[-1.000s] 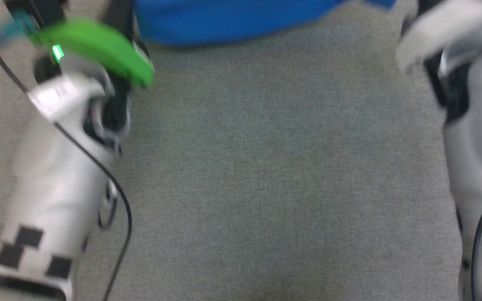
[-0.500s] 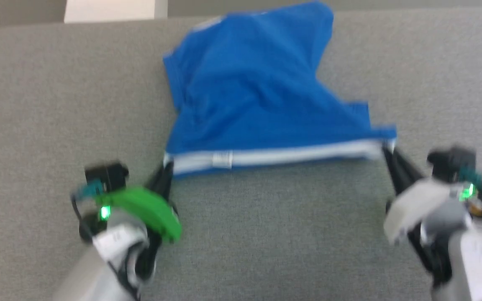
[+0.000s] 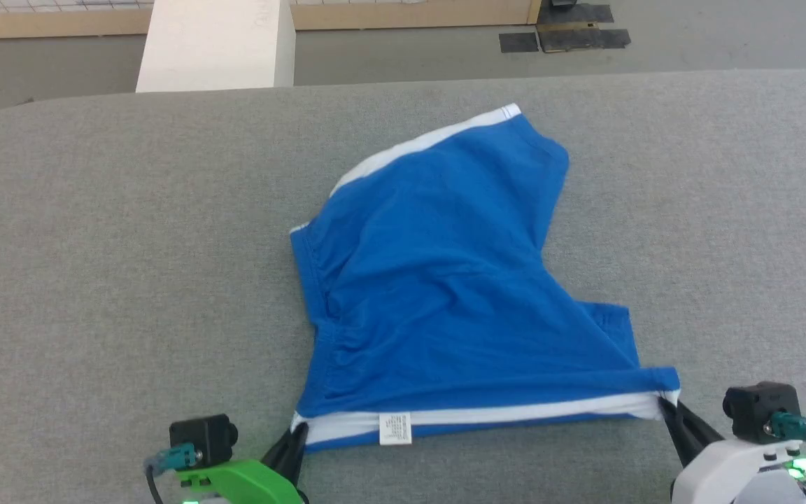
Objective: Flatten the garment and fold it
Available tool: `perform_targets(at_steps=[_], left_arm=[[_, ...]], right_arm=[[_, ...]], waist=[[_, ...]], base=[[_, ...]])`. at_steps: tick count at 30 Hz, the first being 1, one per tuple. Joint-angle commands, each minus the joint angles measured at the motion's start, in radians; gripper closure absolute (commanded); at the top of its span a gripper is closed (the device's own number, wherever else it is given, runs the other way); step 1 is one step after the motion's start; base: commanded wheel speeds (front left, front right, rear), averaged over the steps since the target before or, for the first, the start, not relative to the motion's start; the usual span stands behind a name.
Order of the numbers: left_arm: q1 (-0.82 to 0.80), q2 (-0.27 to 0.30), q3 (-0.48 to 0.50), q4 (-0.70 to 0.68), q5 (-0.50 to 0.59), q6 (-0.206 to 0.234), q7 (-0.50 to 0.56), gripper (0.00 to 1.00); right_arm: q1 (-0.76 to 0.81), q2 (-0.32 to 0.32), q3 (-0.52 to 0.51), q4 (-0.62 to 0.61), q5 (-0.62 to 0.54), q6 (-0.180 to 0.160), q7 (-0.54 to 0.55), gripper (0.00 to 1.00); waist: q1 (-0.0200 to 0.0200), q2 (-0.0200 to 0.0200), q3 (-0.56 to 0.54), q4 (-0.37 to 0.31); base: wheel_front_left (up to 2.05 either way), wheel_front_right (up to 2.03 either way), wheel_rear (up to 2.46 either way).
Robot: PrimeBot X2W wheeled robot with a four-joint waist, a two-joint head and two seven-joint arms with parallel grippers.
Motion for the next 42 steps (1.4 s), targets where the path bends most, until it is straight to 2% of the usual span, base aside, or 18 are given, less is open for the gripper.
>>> perform_targets(at_steps=[1,8,16,21,31,38,42], left_arm=[[0.024,0.015,0.010,-0.008,-0.006,0.015,-0.001,1.00],[-0.029,-0.004,-0.006,-0.059,0.059,0.004,-0.067,1.00],[-0.250,-0.060,-0.013,-0.040,0.132,-0.031,-0.096,1.00],[-0.390,-0.088,-0.004,0.037,0.153,-0.048,-0.090,1.00],[-0.575,-0.141,0.061,0.249,0.129,-0.049,-0.101,1.00],[-0.671,-0.176,0.076,0.361,0.112,-0.069,-0.105,1.00],[-0.716,-0.195,0.076,0.418,0.108,-0.076,-0.105,1.00]], right_arm=[[0.016,-0.003,-0.013,-0.011,-0.005,-0.002,0.009,1.00],[-0.028,-0.016,-0.007,-0.047,-0.010,-0.002,-0.065,1.00],[-0.258,-0.054,0.038,0.005,-0.035,-0.002,-0.139,1.00],[-0.444,-0.093,0.080,0.101,-0.028,-0.002,-0.131,1.00],[-0.781,-0.182,0.156,0.359,0.008,-0.002,-0.103,1.00],[-0.981,-0.235,0.260,0.531,0.028,-0.002,-0.100,1.00],[-1.081,-0.241,0.316,0.623,0.039,-0.002,-0.100,1.00]], waist=[[0.0001,0.0000,-0.004,0.004],[0.0001,0.0000,-0.003,0.016],[0.0001,0.0000,0.047,0.030],[0.0001,0.0000,0.102,0.042],[0.0001,0.0000,0.215,0.074],[0.0001,0.0000,0.291,0.097],[0.0001,0.0000,0.323,0.106]], base=[[0.00,0.00,0.00],[0.00,0.00,0.00],[0.00,0.00,0.00],[0.00,0.00,0.00],[0.00,0.00,0.00],[0.00,0.00,0.00],[0.00,0.00,0.00]])
